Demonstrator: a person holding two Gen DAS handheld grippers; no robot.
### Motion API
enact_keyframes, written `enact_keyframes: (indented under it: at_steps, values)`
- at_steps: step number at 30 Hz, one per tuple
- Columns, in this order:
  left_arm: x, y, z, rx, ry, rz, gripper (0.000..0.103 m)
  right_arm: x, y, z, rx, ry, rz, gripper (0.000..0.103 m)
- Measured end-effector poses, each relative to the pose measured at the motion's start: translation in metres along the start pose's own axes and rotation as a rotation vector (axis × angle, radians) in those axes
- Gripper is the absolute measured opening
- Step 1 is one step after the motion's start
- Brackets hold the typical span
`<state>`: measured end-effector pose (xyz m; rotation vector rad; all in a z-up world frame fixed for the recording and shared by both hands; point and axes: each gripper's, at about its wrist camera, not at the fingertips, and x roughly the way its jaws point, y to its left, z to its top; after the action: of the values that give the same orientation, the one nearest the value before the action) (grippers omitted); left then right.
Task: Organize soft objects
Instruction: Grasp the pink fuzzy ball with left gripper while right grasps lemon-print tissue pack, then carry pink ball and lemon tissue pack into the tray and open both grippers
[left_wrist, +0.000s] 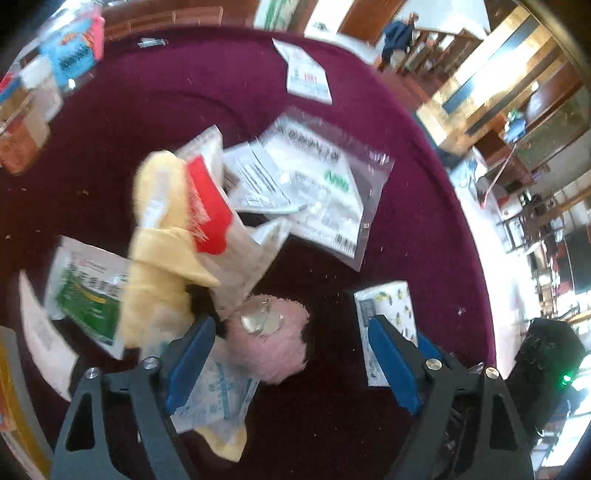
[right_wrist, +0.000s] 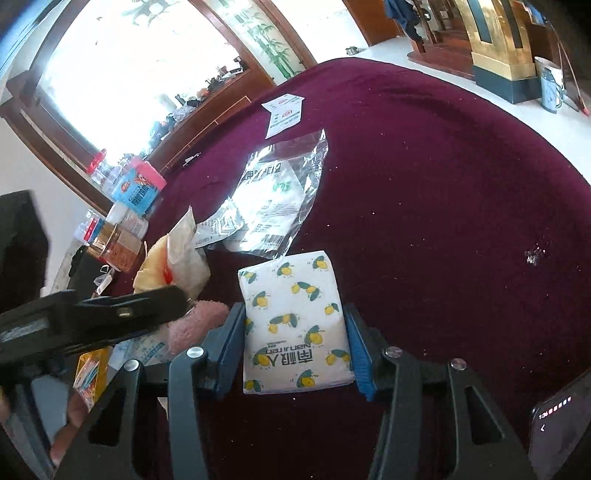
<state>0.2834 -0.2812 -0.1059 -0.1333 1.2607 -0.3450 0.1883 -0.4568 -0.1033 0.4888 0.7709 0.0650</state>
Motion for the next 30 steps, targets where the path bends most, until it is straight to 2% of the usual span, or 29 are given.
enact_keyframes:
  at_steps: [1, 3, 9, 11, 14, 16, 20, 24, 27, 30]
  values:
    - [0.002, -0.002, 0.0, 0.013, 0.004, 0.014, 0.078, 0.0, 0.0, 0.0, 0.0, 0.0, -0.001, 0.05]
    - [0.007, -0.004, -0.001, 0.025, 0.014, 0.051, 0.076, 0.0, -0.003, 0.0, 0.007, 0.001, 0.006, 0.051]
    - [0.013, -0.007, -0.006, 0.086, -0.008, 0.168, 0.057, 0.0, -0.006, 0.001, 0.029, 0.0, 0.022, 0.051]
    - [0.014, -0.006, -0.008, 0.098, -0.011, 0.184, 0.043, -0.001, -0.007, 0.001, 0.038, 0.0, 0.029, 0.051]
    - [0.015, -0.004, -0.011, 0.123, -0.011, 0.172, 0.036, -0.001, -0.008, 0.002, 0.041, 0.0, 0.032, 0.051]
    - [0.01, 0.0, -0.012, 0.101, -0.008, 0.145, 0.027, -0.001, -0.008, 0.002, 0.049, 0.0, 0.039, 0.051]
    - [-0.011, 0.01, -0.015, 0.028, -0.021, 0.036, 0.026, -0.004, -0.007, 0.003, 0.048, -0.014, 0.066, 0.051]
    - [-0.04, 0.022, -0.026, -0.049, -0.051, -0.135, 0.026, -0.01, 0.002, 0.004, 0.006, -0.044, 0.121, 0.051]
    - [-0.056, 0.036, -0.044, -0.12, -0.036, -0.299, 0.026, -0.013, 0.011, 0.003, -0.032, -0.051, 0.155, 0.051]
    - [-0.063, 0.043, -0.064, -0.171, -0.006, -0.392, 0.026, -0.013, 0.02, 0.001, -0.073, -0.049, 0.179, 0.051]
